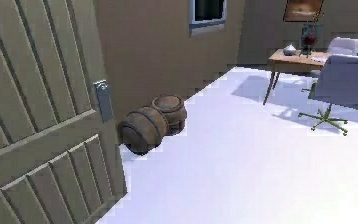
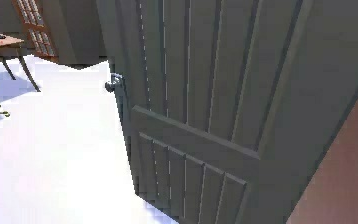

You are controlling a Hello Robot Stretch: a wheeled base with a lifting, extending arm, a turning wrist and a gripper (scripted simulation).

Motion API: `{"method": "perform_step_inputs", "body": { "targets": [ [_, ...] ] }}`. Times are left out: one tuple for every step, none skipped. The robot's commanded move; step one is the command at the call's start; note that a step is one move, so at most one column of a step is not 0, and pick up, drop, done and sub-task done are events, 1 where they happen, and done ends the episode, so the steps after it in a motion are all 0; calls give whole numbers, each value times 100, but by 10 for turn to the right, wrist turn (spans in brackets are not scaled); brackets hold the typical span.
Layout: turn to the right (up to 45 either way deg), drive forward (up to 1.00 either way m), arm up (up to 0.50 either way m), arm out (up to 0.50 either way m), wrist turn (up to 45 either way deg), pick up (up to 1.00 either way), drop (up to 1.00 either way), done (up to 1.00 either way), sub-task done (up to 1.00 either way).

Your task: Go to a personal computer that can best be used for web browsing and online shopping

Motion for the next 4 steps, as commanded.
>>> {"method": "perform_step_inputs", "body": {
  "targets": [
    [30, 0, 0, 0, 0, 0, 0, 0, 0],
    [0, 40, 0, 0, 0, 0, 0, 0, 0],
    [450, 0, 0, 0, 0, 0, 0, 0, 0],
    [90, 0, 0, 0, 0, 0, 0, 0, 0]
  ]
}}
